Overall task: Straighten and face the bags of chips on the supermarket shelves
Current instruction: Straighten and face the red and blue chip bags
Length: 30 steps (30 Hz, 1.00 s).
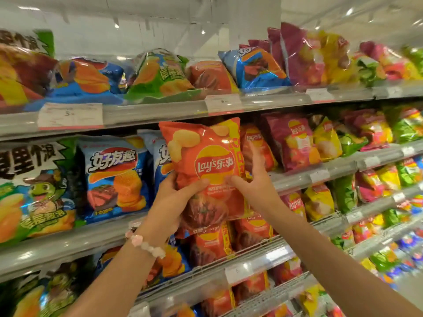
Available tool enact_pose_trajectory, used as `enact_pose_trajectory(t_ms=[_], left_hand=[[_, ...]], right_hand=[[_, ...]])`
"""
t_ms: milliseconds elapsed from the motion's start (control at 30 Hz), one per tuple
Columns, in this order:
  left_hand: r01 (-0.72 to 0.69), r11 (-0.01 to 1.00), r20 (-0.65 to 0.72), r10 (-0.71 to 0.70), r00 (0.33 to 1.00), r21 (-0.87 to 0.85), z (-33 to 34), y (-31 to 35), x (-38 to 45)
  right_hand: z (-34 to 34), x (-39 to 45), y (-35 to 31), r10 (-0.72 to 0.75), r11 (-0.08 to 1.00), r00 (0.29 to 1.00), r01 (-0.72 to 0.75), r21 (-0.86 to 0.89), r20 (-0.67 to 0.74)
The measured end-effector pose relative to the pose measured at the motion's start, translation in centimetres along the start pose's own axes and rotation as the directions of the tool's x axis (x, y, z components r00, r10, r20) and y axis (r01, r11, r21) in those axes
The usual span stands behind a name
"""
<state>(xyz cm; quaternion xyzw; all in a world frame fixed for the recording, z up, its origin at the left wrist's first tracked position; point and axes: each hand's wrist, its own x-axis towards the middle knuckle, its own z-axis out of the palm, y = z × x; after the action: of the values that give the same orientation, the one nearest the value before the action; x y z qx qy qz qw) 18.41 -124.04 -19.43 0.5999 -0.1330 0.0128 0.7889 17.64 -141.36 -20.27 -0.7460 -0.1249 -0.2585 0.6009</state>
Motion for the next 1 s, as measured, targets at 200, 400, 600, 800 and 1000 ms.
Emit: enact_pose_trajectory(t_ms=[200,400,600,800,1000], left_hand=[[-0.069,0.998,-0.029,0.069,0.997,-0.005,5.9,-2.4,3.2],[-0.12,0.965,0.053,0.111,0.992,0.234,10.2,-4.1,5.7],[-0.29,0.753,0.207,0.206,0.956,0.591,10.0,-5.0,6.5],[-0.404,-0.065,0.406,0.268,0.874,0.912,7.9,-5.1,7.8],[-0.218,-0.348,0.288,0.164,0.944,0.912,9.2,-8.0,10.2]], right_hand=[[-4.6,1.4,2.5,-0.122,0.97,0.991,0.131,-0.204,0.055],[-8.9,4.2,4.7,-0.153,0.966,0.985,0.167,-0.196,0.083],[-13.3,5.9,6.6,-0.14,0.952,0.979,0.174,-0.254,0.146],[-16.5,7.2,8.8,-0.052,0.951,0.981,0.107,-0.292,0.189],[-16.3,11.8,8.8,-0.098,0.935,0.995,0.089,-0.343,-0.007]])
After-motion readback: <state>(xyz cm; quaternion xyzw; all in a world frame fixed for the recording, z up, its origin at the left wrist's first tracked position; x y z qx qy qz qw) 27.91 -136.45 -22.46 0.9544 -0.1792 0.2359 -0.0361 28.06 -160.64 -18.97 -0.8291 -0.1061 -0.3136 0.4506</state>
